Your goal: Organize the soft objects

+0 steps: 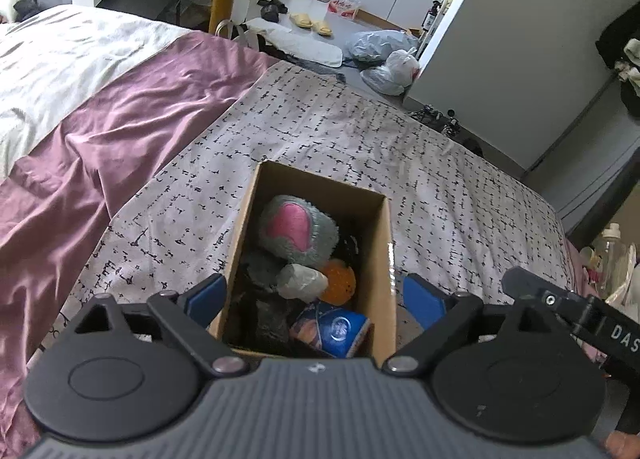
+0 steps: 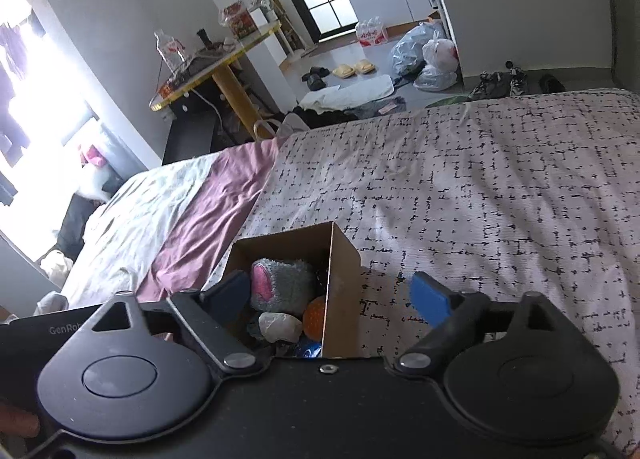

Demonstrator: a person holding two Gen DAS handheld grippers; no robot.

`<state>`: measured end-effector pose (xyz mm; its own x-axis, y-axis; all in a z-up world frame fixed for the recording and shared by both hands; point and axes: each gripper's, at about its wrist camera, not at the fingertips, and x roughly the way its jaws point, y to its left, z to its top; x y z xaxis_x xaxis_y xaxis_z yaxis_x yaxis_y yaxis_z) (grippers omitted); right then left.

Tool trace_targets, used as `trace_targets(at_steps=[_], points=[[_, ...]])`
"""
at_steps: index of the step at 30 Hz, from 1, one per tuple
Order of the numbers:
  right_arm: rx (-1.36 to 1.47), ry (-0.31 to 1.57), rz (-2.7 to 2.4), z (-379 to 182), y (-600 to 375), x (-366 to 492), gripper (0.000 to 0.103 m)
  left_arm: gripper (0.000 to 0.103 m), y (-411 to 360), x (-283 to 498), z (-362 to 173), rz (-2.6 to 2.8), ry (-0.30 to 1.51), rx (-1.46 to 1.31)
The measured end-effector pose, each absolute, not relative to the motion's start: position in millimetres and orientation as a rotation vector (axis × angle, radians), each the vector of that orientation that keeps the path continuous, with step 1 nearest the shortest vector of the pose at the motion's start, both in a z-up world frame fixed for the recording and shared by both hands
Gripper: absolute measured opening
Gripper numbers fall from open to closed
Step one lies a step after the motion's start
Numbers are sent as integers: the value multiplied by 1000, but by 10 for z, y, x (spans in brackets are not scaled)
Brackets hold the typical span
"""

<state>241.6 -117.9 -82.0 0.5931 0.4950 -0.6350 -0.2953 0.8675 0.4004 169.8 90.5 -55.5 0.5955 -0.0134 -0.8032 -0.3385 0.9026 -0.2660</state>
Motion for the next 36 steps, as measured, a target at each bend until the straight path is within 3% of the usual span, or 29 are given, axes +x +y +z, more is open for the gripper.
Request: trace_targets(at_steps=[7,36], points=[[302,783,438,-713,-1451,2215,103,101,723,1519,-423,165,903,-395],[282,696,356,-281,-1835,1146,103,103,476,628,90,68,792,-238]])
